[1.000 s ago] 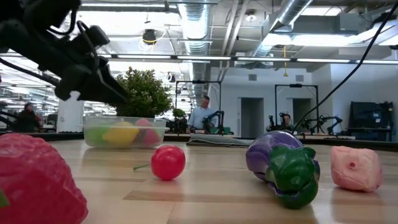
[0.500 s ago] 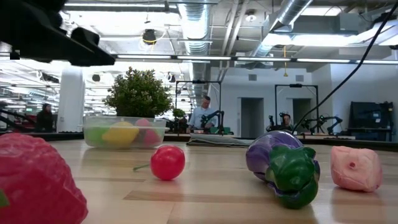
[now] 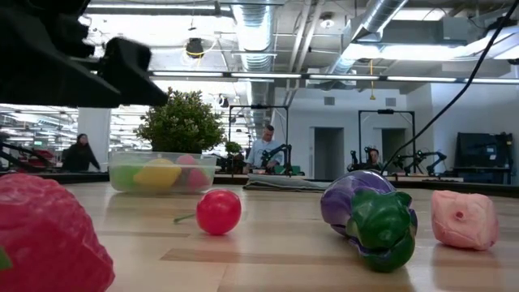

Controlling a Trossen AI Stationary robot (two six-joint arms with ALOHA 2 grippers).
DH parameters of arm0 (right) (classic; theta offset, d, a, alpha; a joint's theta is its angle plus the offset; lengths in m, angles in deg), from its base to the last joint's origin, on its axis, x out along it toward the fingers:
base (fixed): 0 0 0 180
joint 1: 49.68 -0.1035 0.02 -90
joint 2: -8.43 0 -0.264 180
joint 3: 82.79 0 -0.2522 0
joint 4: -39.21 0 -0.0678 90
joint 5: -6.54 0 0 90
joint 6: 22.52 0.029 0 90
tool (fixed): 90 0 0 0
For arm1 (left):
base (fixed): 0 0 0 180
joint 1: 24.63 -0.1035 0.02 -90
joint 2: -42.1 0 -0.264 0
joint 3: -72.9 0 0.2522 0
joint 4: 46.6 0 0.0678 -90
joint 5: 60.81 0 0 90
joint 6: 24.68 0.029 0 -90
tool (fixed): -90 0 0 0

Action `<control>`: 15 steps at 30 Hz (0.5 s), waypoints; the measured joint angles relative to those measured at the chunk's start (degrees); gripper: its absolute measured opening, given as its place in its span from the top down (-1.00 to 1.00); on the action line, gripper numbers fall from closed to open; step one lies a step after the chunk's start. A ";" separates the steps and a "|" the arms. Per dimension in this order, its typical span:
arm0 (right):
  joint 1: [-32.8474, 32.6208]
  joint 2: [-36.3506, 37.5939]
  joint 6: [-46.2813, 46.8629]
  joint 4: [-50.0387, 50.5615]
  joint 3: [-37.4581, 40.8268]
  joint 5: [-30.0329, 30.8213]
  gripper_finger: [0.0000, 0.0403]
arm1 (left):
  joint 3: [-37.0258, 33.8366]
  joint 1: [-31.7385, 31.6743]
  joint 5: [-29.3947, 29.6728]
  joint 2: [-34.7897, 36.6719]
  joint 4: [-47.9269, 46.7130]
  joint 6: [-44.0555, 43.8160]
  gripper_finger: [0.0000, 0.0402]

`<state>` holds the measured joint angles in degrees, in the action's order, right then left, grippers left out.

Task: Pick and placing Produce into tupperware
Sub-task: Put the red cherry into the transparent bin

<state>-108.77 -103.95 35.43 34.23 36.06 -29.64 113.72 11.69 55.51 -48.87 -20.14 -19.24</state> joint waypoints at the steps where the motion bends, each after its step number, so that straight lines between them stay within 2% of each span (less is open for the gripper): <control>1: 0.00 0.00 0.00 -0.01 0.00 0.00 -0.21 | 1.57 -0.01 -0.98 -1.50 0.01 0.91 -0.24; 5: -0.05 0.00 0.00 -0.21 0.00 0.00 -0.21 | 7.10 -0.68 -5.21 -5.86 -1.69 3.54 -0.24; 9: -0.16 0.00 0.05 -0.21 0.00 0.00 -0.21 | 11.71 -2.12 -9.36 -8.61 -7.18 3.78 -0.24; 15: -0.52 0.00 0.09 -0.36 0.01 -0.02 -0.21 | 15.00 -4.40 -13.42 -10.47 -11.39 3.82 -0.24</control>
<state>-109.29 -103.95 35.52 33.87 36.06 -29.66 128.72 7.29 42.09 -59.34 -31.53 -15.42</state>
